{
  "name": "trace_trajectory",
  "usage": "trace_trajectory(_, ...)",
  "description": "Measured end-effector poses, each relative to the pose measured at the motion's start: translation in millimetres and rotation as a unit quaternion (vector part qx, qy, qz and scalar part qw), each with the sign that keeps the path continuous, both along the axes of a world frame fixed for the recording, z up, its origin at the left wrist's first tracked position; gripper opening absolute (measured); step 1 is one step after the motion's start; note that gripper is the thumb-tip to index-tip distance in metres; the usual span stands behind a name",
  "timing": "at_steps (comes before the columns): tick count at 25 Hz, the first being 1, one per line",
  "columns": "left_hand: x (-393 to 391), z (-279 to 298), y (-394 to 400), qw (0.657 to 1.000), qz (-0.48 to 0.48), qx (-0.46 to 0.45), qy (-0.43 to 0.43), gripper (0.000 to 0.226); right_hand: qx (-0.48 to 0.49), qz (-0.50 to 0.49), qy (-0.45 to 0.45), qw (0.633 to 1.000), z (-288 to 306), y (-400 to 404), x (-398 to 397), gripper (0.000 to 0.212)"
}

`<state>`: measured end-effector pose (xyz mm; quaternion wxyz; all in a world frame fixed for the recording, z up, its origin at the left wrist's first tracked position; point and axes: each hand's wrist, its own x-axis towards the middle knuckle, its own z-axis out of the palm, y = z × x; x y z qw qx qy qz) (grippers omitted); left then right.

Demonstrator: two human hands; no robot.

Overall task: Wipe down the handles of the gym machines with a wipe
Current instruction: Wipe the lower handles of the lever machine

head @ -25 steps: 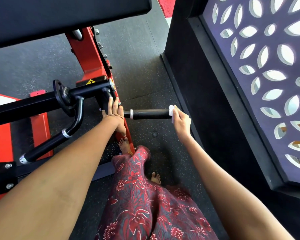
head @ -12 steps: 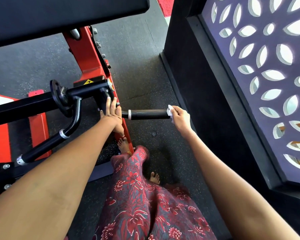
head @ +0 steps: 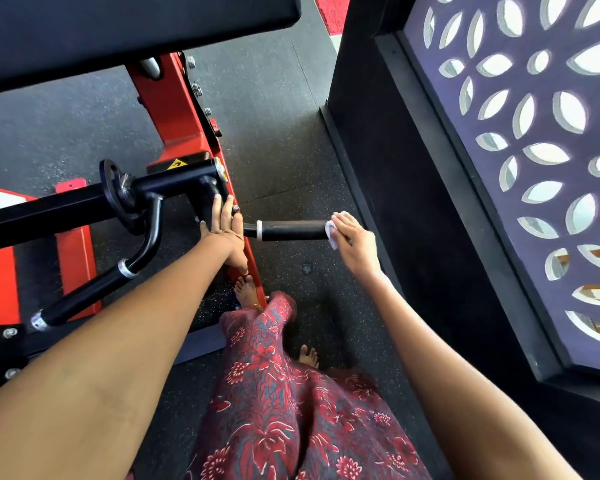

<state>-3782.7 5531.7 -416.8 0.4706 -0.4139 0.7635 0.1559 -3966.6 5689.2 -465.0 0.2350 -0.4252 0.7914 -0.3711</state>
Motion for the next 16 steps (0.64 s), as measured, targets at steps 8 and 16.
trace_trajectory(8, 0.7, -0.5, 0.2, 1.000, 0.003, -0.001, 0.001, 0.119, 0.141, 0.133, 0.109, 0.975, 12.6, -7.3, -8.8, 0.027)
trace_trajectory(16, 0.9, -2.5, -0.6, 1.000, 0.006, -0.004, 0.001, 0.118, 0.261, 0.127, 0.143, 0.946, 11.7, -38.4, -16.3, 0.040)
